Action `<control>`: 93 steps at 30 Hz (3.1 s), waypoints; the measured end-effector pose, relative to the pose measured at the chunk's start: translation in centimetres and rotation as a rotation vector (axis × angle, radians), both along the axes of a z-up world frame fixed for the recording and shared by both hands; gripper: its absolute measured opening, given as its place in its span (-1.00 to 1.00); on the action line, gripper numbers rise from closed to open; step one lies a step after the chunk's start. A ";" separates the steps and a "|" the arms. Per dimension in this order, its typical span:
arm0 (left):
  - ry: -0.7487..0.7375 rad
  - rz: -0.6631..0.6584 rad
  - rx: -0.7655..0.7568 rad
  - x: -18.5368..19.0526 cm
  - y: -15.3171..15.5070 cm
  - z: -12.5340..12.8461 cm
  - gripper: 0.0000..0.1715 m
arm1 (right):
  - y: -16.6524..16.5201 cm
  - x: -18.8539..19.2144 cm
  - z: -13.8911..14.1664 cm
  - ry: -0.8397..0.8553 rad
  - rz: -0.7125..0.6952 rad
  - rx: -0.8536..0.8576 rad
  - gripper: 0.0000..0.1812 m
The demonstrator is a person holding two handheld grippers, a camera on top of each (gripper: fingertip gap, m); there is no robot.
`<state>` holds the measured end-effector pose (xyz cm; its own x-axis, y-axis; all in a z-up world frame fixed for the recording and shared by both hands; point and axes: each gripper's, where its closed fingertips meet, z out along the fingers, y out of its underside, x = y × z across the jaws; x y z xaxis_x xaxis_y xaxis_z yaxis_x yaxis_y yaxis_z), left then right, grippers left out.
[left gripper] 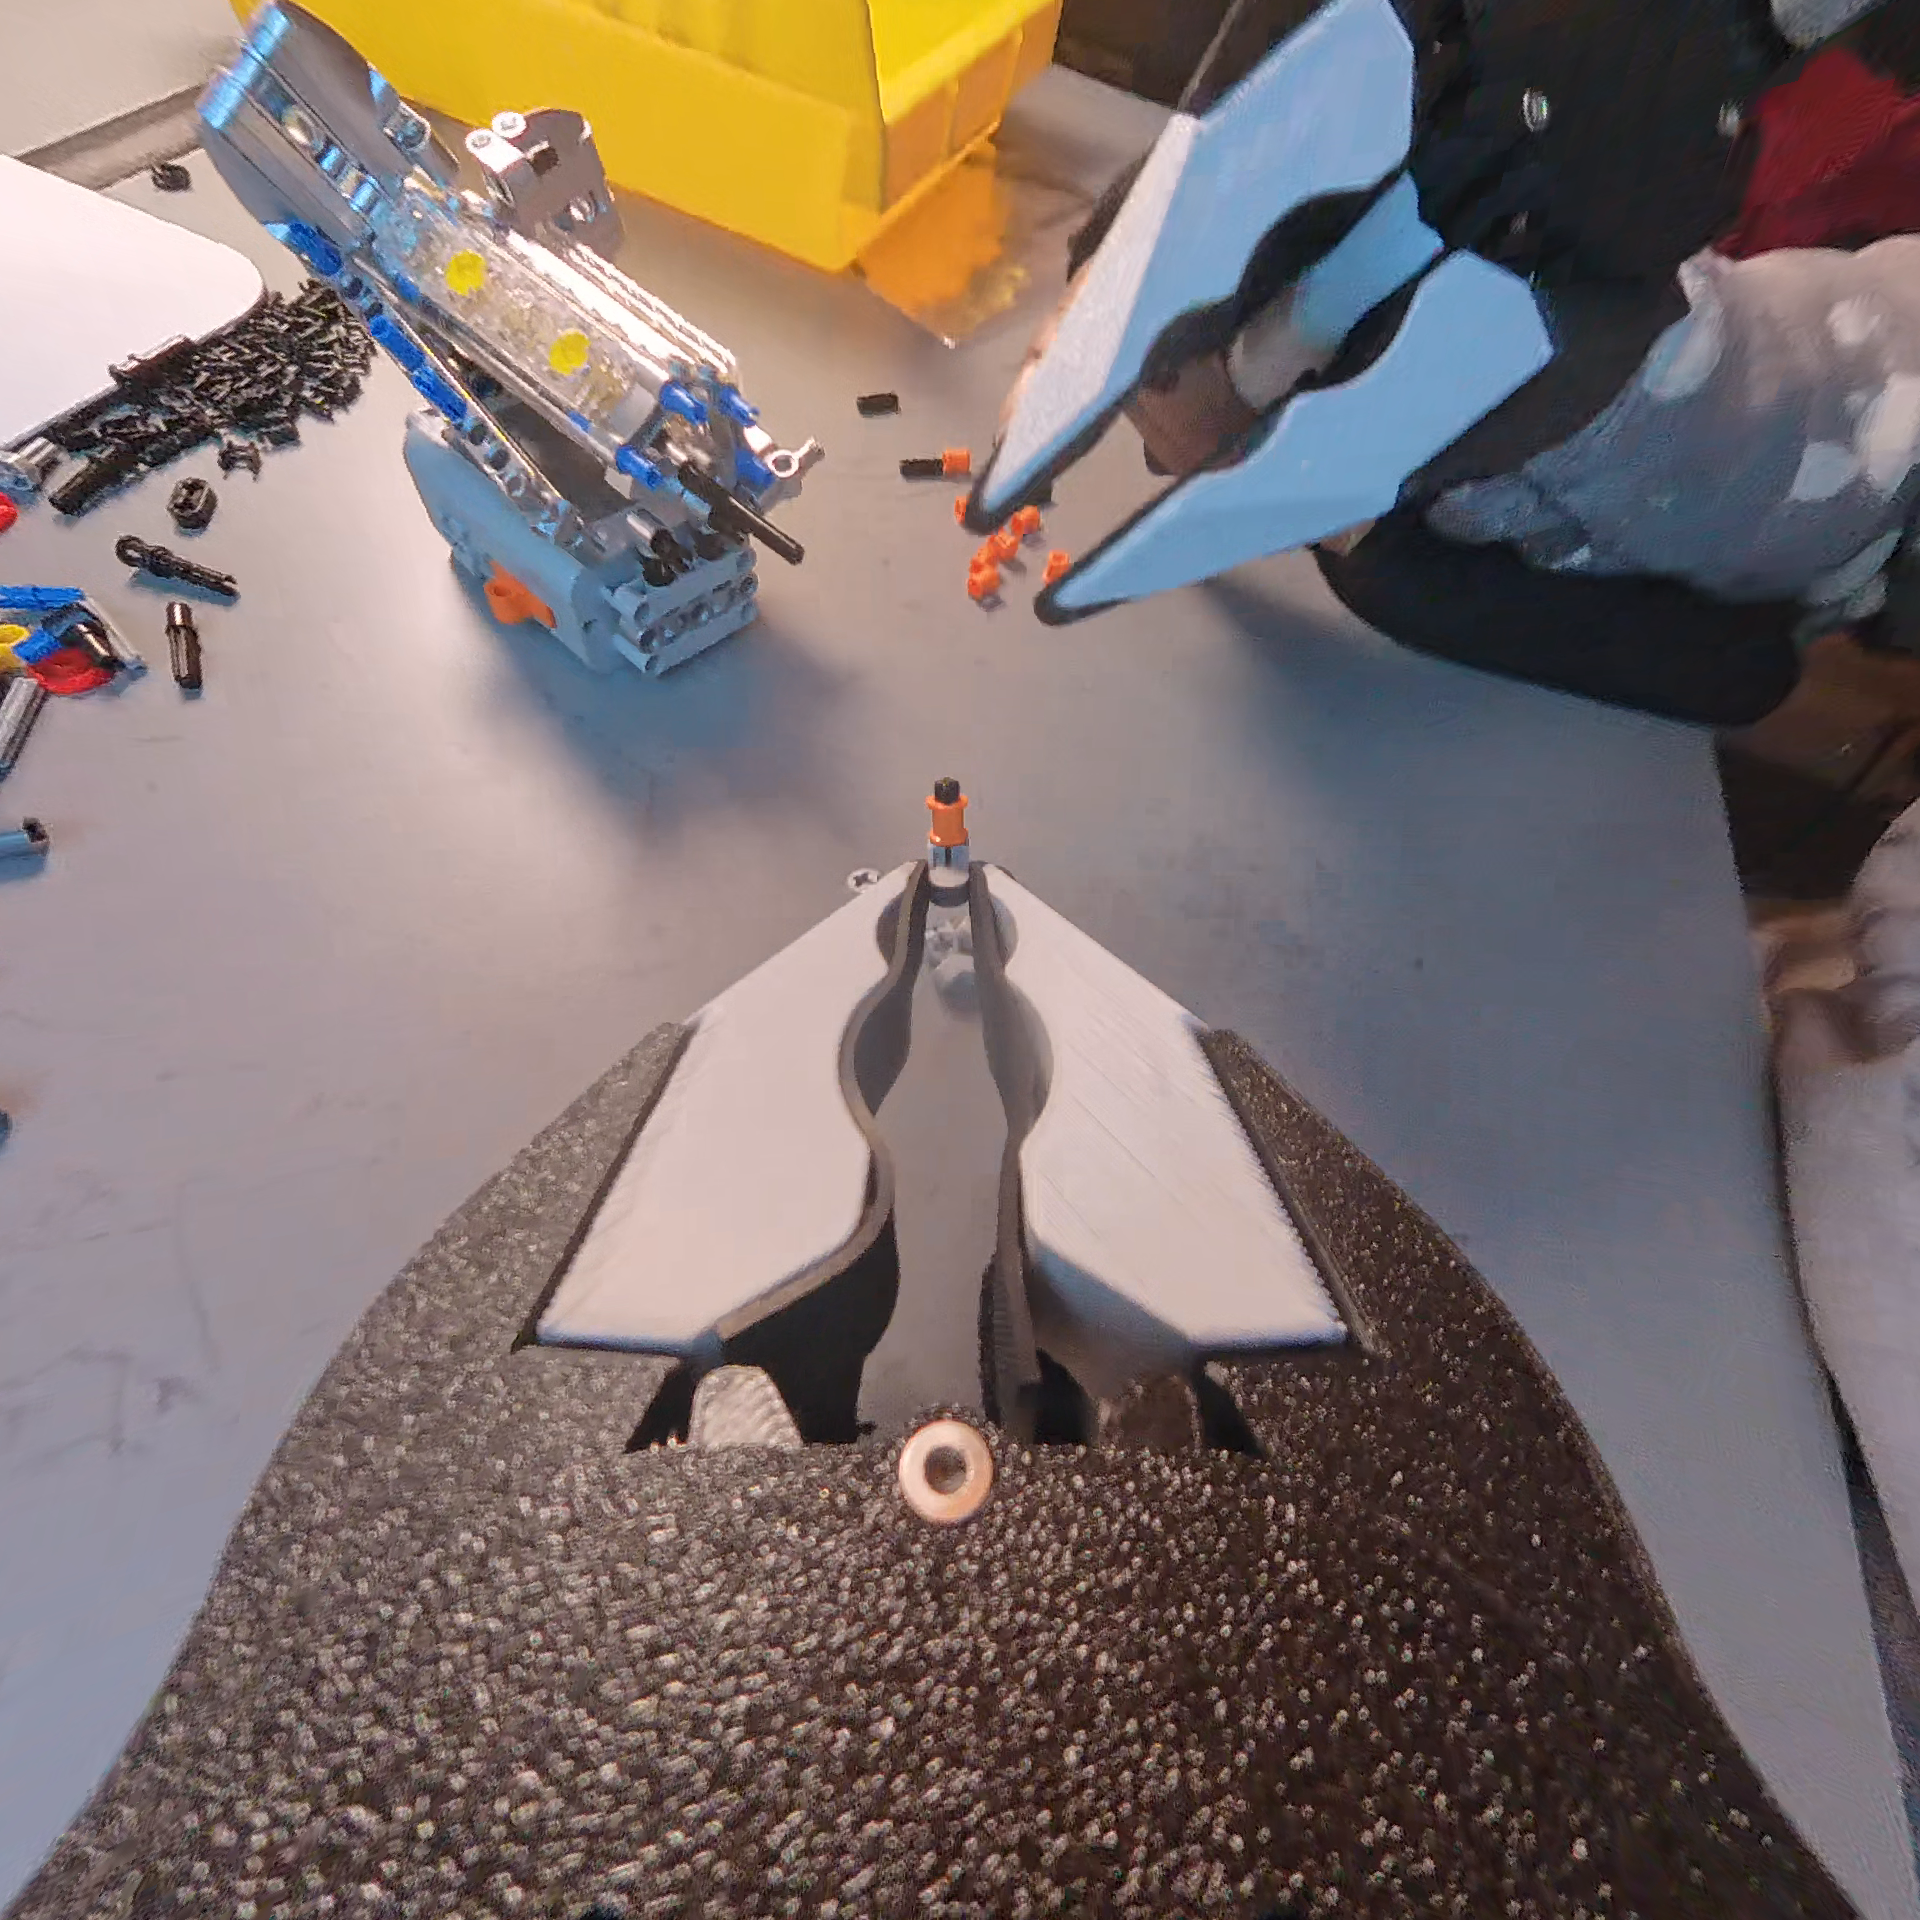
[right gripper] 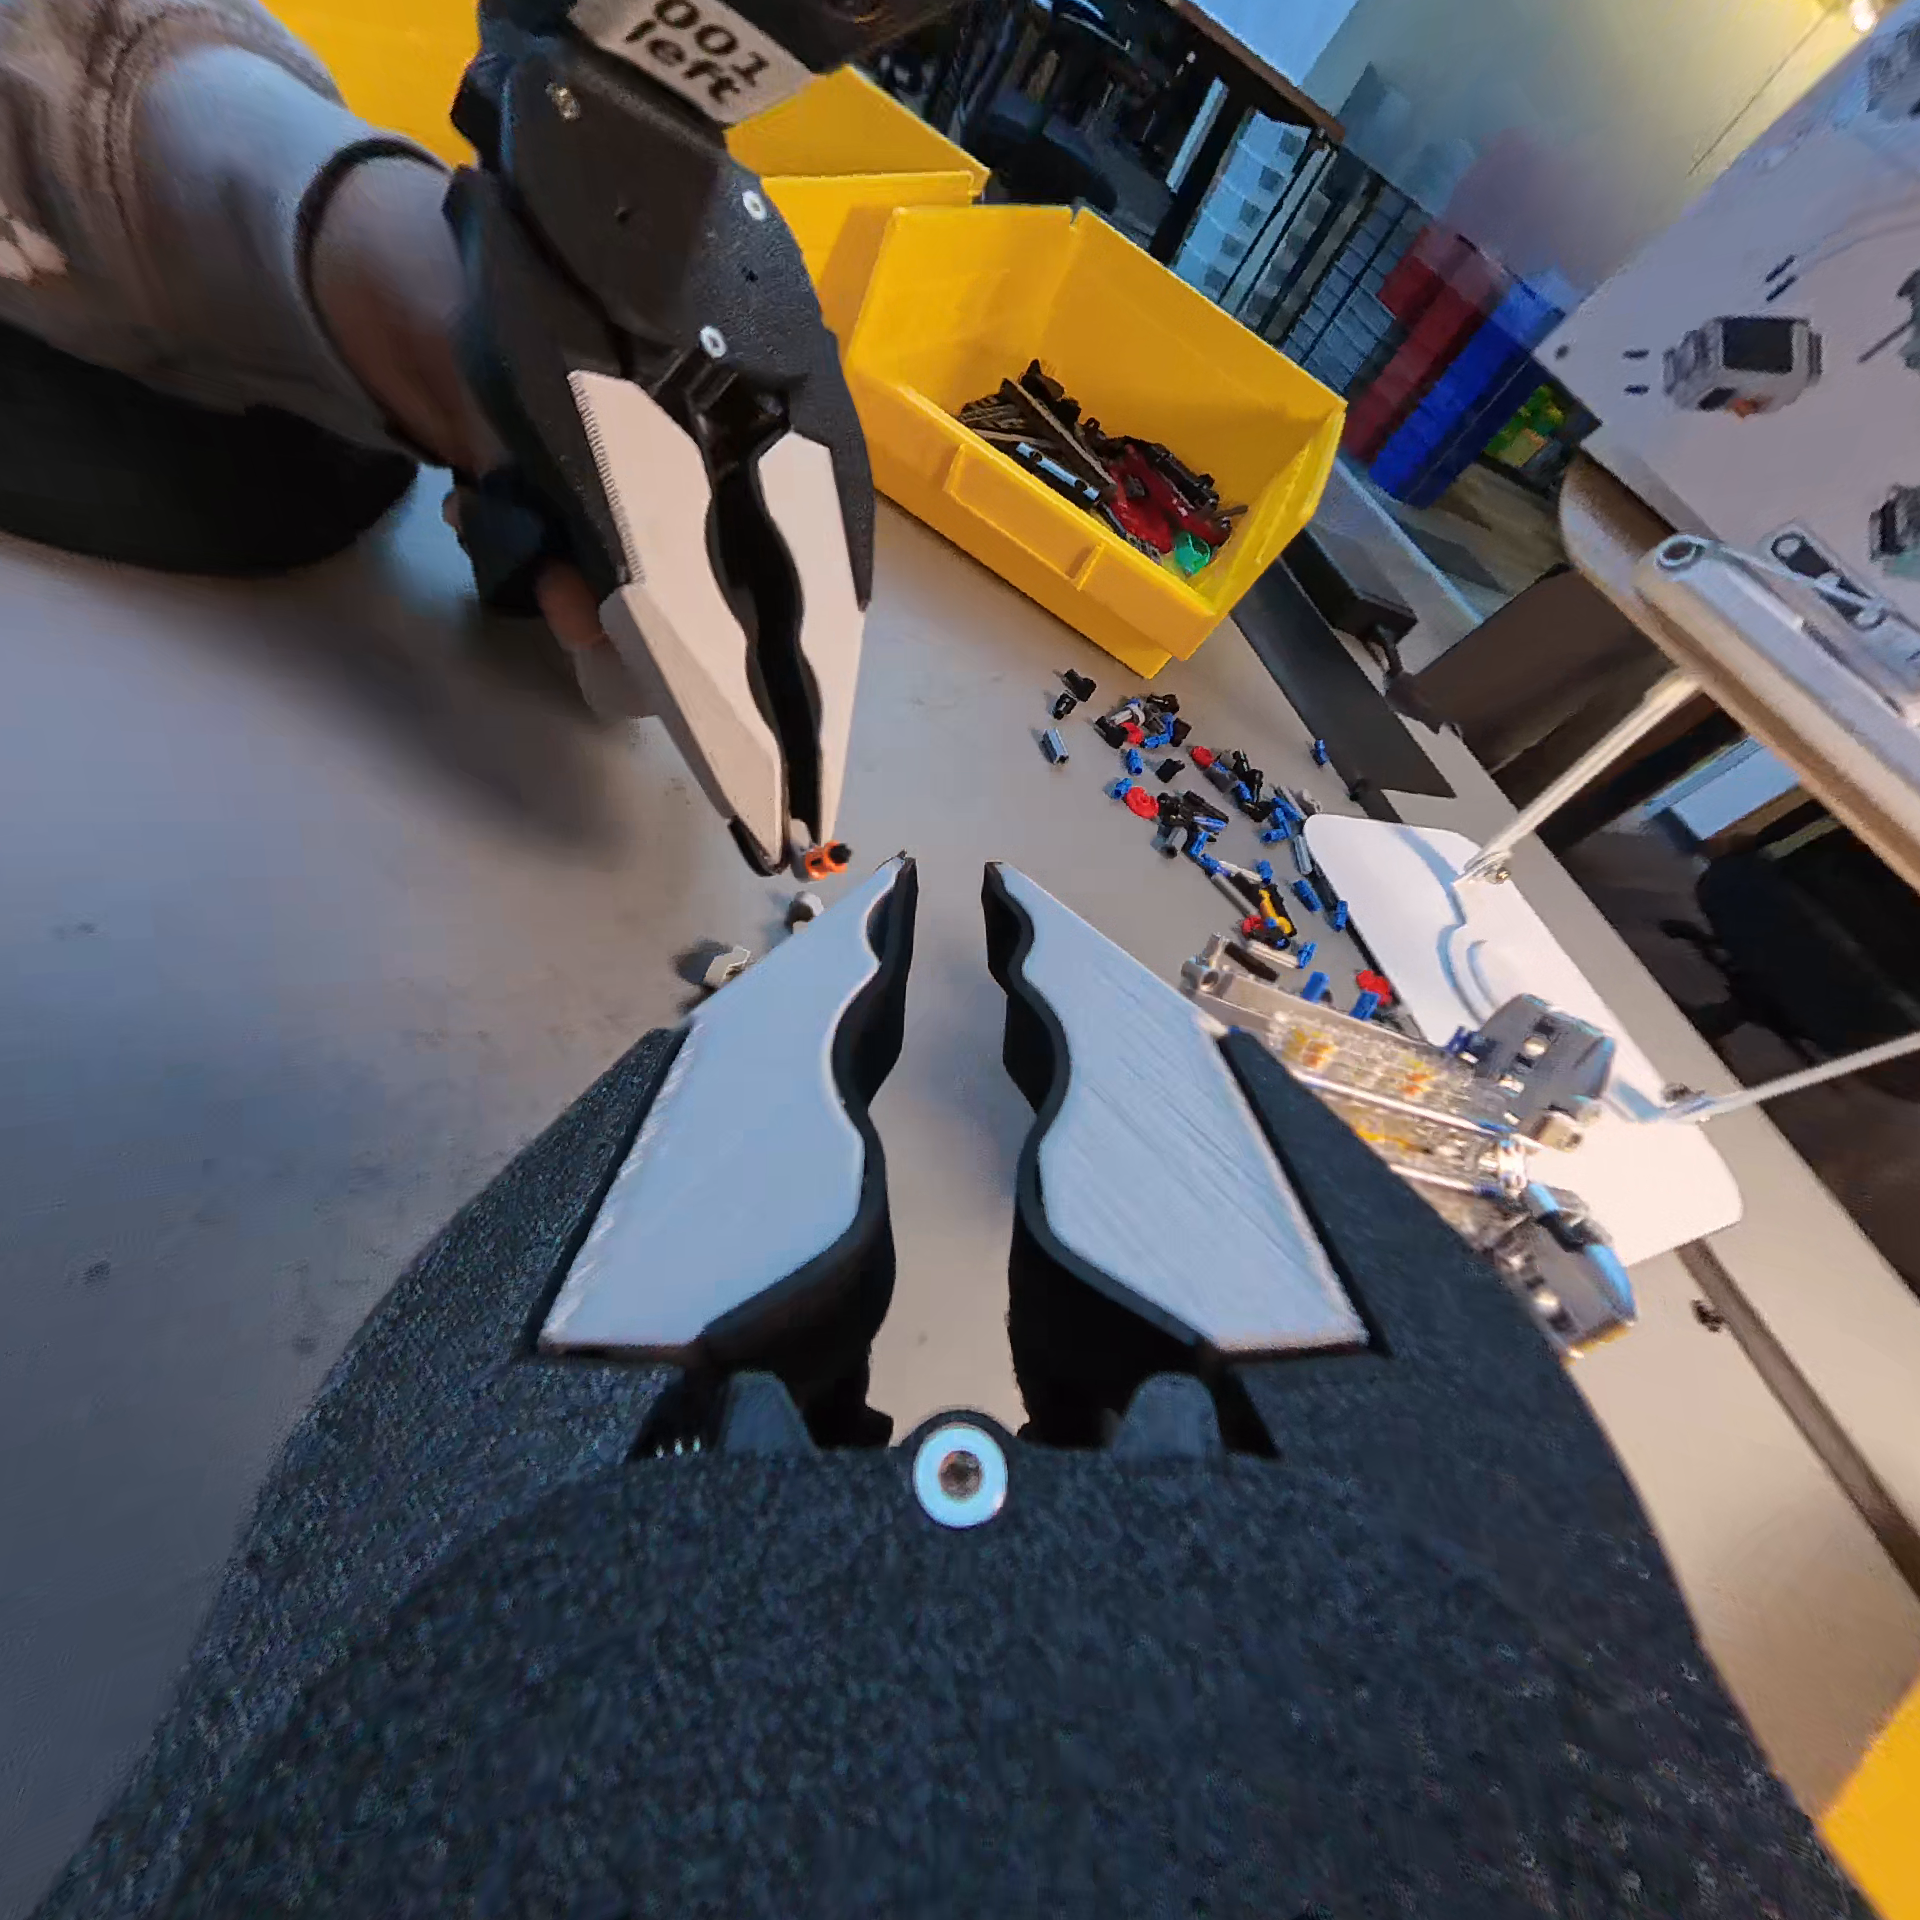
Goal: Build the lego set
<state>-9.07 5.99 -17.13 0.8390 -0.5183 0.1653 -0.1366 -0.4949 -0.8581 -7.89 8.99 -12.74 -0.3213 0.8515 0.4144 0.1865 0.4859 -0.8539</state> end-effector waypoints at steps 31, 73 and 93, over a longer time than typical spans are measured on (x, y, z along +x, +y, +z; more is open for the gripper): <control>-0.035 0.002 0.003 0.8 0.4 0.0 -0.94 | 0.5 -0.8 0.1 0.047 -0.029 -0.121 -0.87; 0.293 -0.038 -0.129 -4.5 -2.6 -4.1 -0.93 | 7.5 6.1 -7.2 -0.546 -0.096 -0.112 -0.77; 0.257 0.049 -0.025 -4.7 -1.2 -2.1 -0.85 | 7.4 6.4 -8.5 -0.608 -0.099 -0.080 -0.94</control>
